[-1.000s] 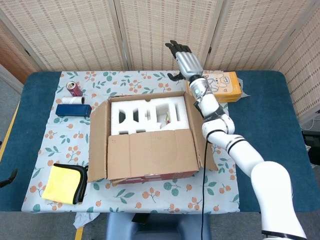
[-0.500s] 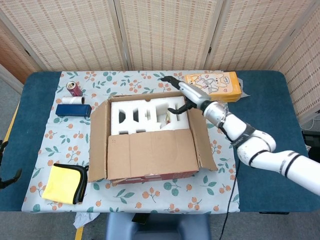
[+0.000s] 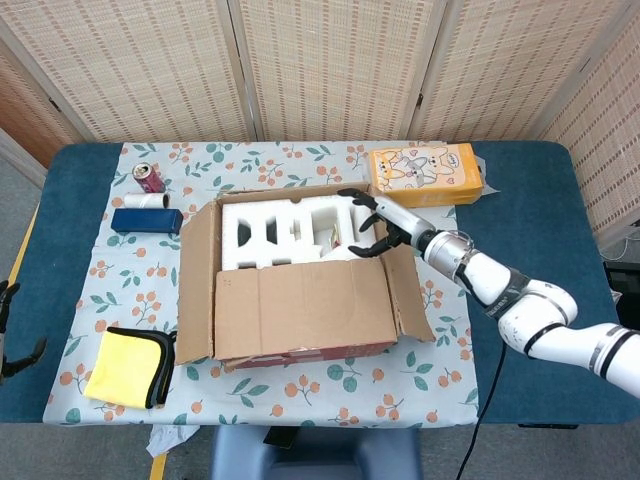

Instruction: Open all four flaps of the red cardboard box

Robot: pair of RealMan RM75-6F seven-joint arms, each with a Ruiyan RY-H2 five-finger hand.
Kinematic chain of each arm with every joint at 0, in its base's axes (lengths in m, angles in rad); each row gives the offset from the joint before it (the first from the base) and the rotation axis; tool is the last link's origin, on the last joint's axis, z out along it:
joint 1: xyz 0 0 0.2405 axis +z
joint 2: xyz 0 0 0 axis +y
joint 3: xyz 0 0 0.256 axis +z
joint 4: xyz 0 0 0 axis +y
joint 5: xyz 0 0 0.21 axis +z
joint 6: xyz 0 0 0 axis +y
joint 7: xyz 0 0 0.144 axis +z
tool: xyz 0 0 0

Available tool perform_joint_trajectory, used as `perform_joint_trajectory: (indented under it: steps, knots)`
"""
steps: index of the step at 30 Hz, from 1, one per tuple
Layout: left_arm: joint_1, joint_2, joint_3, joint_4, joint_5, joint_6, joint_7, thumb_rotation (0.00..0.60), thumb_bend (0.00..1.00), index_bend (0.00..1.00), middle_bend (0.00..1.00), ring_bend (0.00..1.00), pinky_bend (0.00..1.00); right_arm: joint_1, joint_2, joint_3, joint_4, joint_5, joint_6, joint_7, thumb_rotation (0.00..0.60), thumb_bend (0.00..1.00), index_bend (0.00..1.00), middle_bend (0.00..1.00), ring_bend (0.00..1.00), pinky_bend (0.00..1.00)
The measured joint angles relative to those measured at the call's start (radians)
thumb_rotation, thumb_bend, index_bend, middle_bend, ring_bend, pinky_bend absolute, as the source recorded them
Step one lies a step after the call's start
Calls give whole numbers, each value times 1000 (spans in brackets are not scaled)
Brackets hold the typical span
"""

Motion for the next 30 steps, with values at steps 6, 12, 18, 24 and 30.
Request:
perform_joint_trajectory:
  steps: [6,12,18,24,30]
  knots:
    - [0,1,0,1,2,-1,-3,600,396,0,60,14,7,-3,-24,-16,-10,-66,-10,58,600,385,0,0,0,279]
    - [-1,1,1,1,3,-3,-4,600,396,0,60,14,7,5,-22,-56,-22,-125,15,114,600,385,0,0,0,292]
    - [0,1,2,-1,7,0,0,600,396,0,57,13,7,24,2,-128,-40,-191,67,202,600,385,0,0,0,309]
    - [0,-1,4,-3,10,2,9,600,396,0,51,12,7,54,36,-214,-47,-270,164,329,600,385,0,0,0,325]
    - [-3,-8,0,-4,-2,1,29,600,396,0,50,11,9,99,78,-324,-39,-369,304,492,600,385,0,0,0,328]
